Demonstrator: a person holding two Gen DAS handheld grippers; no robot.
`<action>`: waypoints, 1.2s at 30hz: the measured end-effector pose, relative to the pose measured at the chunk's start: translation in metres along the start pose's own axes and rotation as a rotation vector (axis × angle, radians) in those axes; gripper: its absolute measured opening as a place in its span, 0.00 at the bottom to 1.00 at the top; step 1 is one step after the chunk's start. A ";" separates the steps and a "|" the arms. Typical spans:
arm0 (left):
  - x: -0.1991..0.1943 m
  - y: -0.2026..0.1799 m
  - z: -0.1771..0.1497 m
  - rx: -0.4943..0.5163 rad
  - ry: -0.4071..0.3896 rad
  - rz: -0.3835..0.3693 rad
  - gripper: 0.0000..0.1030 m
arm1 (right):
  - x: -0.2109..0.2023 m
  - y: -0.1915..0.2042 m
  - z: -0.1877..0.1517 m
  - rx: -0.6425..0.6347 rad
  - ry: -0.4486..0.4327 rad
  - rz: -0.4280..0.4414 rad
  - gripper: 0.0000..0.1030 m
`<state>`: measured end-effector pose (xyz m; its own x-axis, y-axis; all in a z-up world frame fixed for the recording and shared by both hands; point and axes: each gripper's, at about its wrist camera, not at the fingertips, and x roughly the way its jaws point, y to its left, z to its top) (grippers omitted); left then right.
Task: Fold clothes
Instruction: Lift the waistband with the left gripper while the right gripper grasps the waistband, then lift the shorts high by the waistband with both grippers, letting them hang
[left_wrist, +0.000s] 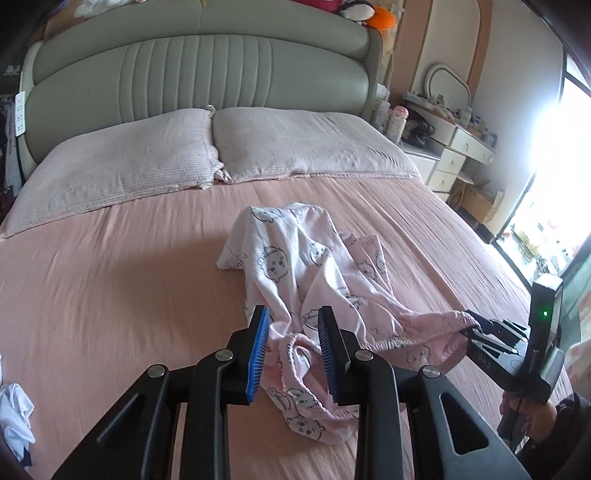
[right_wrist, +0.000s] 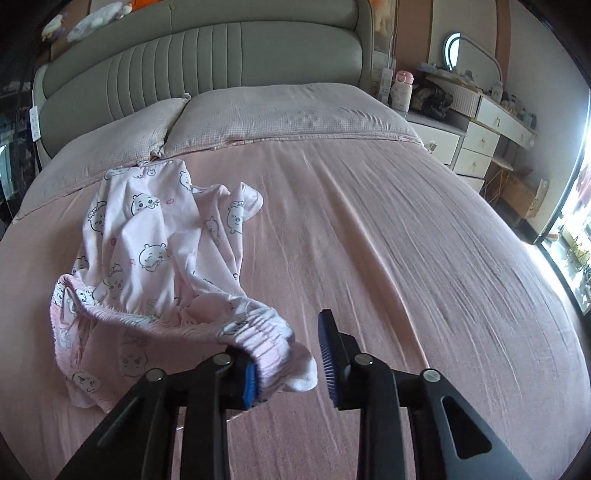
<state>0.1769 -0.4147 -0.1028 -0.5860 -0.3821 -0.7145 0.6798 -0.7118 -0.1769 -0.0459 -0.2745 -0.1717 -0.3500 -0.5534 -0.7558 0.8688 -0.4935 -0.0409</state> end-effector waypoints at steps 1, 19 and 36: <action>0.005 -0.003 -0.003 0.008 0.015 -0.012 0.25 | 0.000 0.003 -0.001 -0.009 0.004 0.003 0.17; 0.065 0.000 -0.036 -0.035 0.258 -0.059 0.25 | -0.078 0.020 0.058 -0.077 -0.252 0.099 0.08; 0.093 -0.018 -0.036 -0.060 0.298 -0.120 0.25 | -0.154 0.042 0.100 -0.131 -0.408 0.199 0.08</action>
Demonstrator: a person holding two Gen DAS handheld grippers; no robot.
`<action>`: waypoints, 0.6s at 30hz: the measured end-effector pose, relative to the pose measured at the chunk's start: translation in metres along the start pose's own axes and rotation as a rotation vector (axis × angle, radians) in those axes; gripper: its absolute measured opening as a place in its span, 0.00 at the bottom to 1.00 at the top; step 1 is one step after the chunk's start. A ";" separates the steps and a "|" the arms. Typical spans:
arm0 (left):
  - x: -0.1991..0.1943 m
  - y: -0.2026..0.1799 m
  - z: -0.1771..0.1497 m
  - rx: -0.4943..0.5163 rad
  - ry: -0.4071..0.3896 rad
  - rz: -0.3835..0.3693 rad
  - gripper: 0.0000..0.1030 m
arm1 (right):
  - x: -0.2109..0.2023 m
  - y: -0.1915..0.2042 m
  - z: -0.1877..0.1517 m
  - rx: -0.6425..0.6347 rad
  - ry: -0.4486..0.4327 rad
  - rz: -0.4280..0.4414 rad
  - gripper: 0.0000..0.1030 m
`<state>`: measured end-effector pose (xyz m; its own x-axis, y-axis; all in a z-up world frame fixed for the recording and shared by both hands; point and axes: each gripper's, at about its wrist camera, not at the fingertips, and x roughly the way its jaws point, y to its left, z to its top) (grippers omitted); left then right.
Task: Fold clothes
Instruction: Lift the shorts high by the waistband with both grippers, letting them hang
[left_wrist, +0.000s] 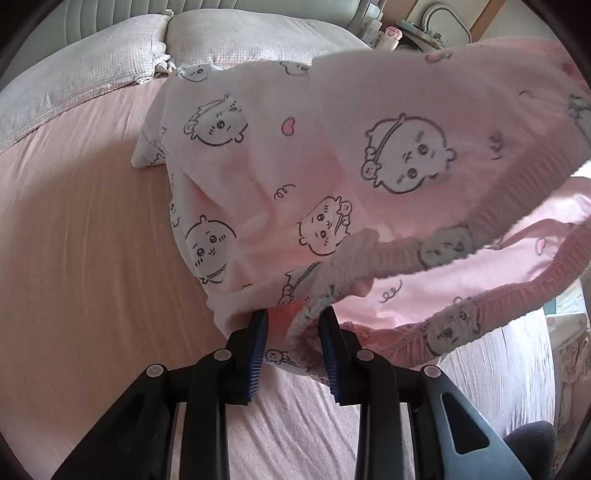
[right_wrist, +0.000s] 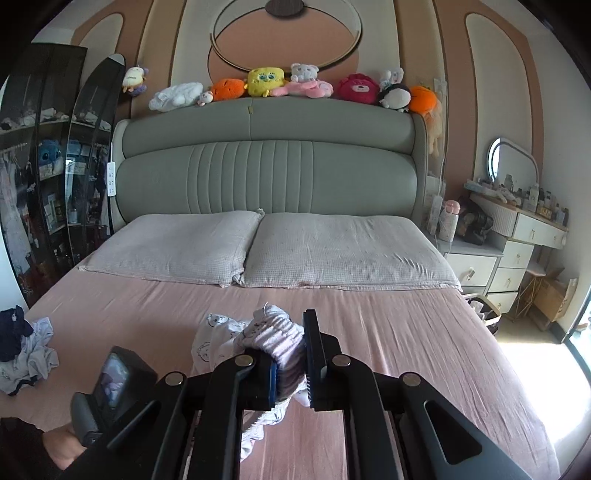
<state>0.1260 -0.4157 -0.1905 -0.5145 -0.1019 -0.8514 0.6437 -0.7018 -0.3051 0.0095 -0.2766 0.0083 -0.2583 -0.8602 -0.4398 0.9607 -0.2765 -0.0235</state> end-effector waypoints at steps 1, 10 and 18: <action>0.001 -0.002 0.001 -0.005 -0.009 0.000 0.25 | -0.004 0.002 0.004 0.001 -0.007 0.012 0.08; -0.029 -0.014 0.003 0.007 -0.160 0.077 0.25 | -0.023 0.017 0.022 -0.075 -0.058 -0.014 0.08; -0.071 0.001 0.006 -0.071 -0.266 0.200 0.23 | -0.013 -0.007 0.020 -0.045 0.011 -0.078 0.08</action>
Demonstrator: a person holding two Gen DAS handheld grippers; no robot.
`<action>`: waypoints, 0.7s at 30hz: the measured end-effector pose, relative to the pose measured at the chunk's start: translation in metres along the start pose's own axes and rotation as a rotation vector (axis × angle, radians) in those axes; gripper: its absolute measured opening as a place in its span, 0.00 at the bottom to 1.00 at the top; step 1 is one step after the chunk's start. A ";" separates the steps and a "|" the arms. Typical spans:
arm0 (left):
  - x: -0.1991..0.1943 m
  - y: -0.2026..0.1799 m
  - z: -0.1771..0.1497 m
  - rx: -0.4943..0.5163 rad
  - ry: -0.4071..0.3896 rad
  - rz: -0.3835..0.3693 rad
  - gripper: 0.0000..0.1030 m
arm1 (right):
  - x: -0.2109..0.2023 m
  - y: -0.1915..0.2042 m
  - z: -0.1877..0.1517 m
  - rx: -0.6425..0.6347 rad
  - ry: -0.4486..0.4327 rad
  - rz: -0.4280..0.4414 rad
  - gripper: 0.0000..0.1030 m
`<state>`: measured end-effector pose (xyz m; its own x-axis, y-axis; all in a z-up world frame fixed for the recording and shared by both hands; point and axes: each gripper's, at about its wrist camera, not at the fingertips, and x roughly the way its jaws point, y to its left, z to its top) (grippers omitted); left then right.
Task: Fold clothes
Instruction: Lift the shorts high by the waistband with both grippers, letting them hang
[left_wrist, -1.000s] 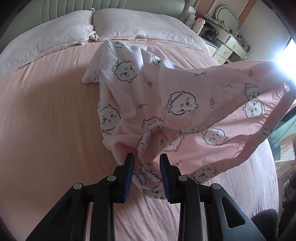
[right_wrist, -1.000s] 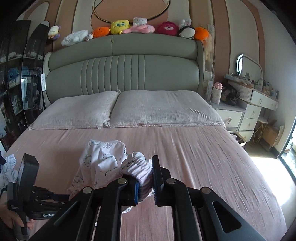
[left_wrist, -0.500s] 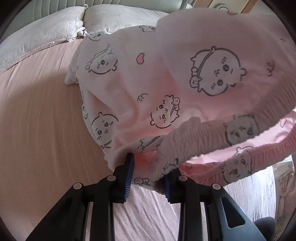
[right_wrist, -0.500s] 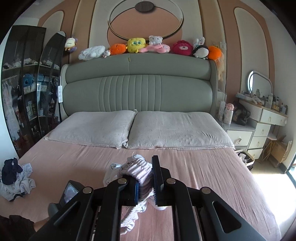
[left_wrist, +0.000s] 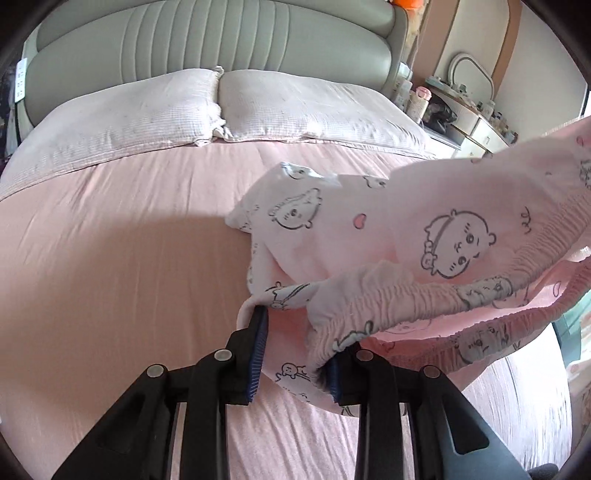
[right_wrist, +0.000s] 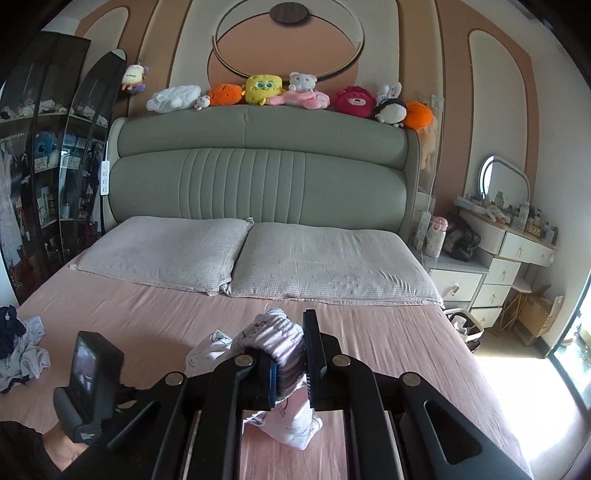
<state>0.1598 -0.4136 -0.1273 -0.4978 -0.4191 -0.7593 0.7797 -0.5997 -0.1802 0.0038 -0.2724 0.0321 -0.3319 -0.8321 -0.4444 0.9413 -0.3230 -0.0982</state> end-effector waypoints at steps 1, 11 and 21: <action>-0.006 0.003 0.003 -0.003 -0.022 0.013 0.22 | 0.002 -0.003 0.000 0.006 0.016 -0.002 0.08; -0.082 0.022 0.067 0.009 -0.239 0.100 0.21 | 0.004 -0.016 0.009 -0.037 0.072 -0.062 0.08; -0.178 -0.001 0.113 0.073 -0.391 0.191 0.21 | -0.036 -0.019 0.055 -0.107 0.025 -0.081 0.08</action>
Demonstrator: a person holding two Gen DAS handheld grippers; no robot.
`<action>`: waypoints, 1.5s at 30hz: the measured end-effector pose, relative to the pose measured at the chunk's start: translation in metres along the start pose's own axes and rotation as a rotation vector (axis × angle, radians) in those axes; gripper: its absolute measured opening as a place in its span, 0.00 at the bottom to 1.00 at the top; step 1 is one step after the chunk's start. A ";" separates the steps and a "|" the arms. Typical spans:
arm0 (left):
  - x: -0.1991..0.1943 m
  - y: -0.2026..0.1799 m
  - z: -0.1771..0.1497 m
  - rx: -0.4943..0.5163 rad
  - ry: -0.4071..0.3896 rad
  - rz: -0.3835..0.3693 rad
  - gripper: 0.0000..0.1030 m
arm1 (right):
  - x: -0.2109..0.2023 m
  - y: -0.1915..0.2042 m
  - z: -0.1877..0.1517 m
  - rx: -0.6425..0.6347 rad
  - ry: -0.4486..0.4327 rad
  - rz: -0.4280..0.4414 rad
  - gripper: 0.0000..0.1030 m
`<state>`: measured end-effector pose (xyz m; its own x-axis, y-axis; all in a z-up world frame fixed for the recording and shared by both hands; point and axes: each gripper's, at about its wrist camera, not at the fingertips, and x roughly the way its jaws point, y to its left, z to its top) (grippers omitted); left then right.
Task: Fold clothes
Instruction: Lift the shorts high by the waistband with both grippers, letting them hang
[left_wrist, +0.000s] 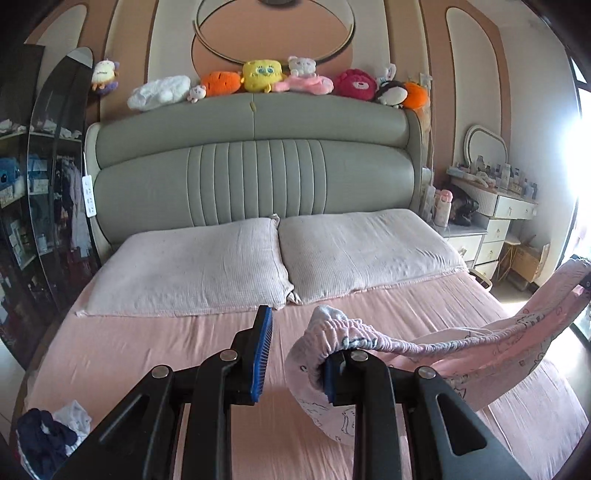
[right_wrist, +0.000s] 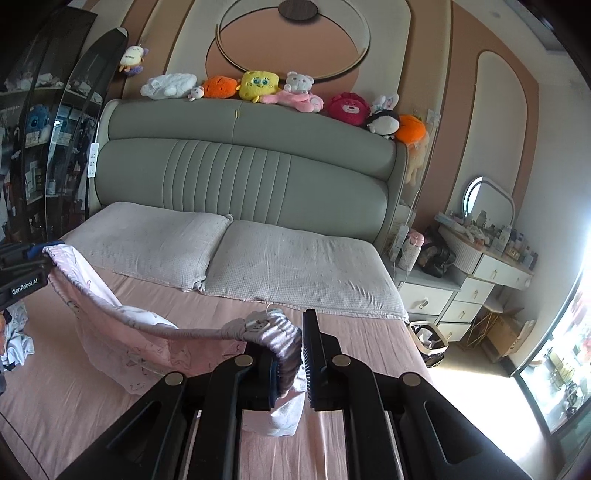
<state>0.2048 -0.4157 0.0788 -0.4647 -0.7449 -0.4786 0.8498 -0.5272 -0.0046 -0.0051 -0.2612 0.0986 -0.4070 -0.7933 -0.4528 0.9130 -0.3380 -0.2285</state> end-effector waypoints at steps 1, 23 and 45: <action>-0.006 0.000 0.006 -0.005 -0.005 0.002 0.21 | -0.004 -0.002 0.005 -0.001 -0.003 0.003 0.08; -0.023 -0.016 0.075 0.065 -0.048 0.022 0.21 | 0.016 -0.032 0.063 -0.066 0.107 -0.029 0.08; 0.099 -0.016 0.059 0.099 0.009 -0.048 0.21 | 0.161 -0.044 0.080 -0.009 0.162 -0.030 0.08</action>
<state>0.1307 -0.5051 0.0828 -0.5016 -0.7146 -0.4876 0.7978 -0.6001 0.0586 -0.1080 -0.4147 0.1050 -0.4338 -0.6905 -0.5788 0.9004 -0.3551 -0.2512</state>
